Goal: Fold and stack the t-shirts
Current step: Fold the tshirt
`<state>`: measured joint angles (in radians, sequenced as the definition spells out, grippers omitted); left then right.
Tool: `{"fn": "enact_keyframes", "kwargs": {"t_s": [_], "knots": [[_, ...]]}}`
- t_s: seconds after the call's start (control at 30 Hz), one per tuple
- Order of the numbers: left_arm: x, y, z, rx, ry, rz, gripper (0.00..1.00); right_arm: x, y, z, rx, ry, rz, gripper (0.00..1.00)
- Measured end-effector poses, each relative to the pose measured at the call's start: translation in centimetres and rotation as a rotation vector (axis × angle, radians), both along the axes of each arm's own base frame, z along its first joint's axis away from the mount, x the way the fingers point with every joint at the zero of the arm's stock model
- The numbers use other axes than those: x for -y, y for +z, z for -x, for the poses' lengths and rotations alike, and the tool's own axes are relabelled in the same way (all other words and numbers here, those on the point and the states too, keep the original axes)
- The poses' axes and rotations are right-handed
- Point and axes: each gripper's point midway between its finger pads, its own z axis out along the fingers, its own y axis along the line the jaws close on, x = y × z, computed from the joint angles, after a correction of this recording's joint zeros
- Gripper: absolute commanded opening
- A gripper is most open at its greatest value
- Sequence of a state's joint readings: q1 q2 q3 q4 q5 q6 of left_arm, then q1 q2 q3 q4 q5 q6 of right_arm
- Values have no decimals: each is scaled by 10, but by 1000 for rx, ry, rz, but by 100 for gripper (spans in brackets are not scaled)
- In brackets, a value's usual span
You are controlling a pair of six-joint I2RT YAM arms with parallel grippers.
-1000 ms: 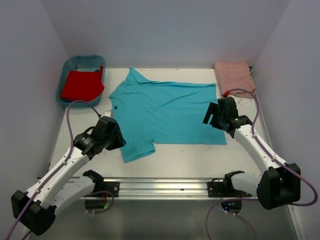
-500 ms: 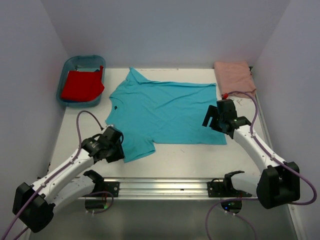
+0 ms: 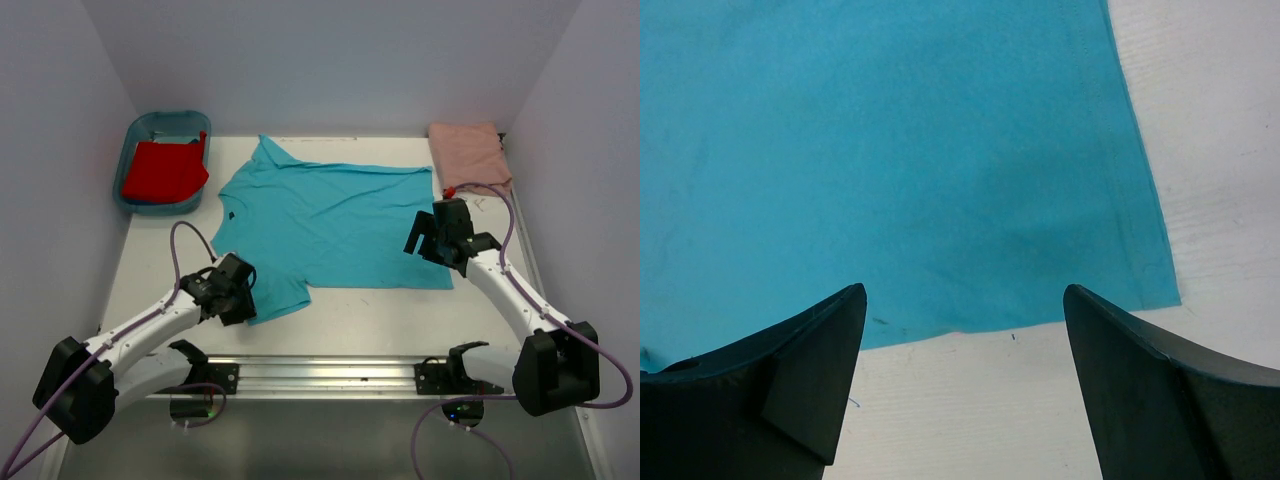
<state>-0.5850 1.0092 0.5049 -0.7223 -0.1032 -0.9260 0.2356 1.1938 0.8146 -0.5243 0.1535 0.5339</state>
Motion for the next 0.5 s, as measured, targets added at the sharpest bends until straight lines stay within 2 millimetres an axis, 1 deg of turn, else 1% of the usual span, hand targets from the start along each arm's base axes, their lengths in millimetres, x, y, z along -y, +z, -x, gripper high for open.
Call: {"fn": "enact_keyframes", "kwargs": {"t_s": [0.23,0.33,0.5], "knots": [[5,-6,-5,2,3,8,40,0,-2,0,-7,0,2,84],[7,-9,-4,-6,-4,3,40,0,-4,0,-12,0,4,84],[8,-8,-1,-9,-7,2,40,0,-5,1,-15,-1,4,84]]}}
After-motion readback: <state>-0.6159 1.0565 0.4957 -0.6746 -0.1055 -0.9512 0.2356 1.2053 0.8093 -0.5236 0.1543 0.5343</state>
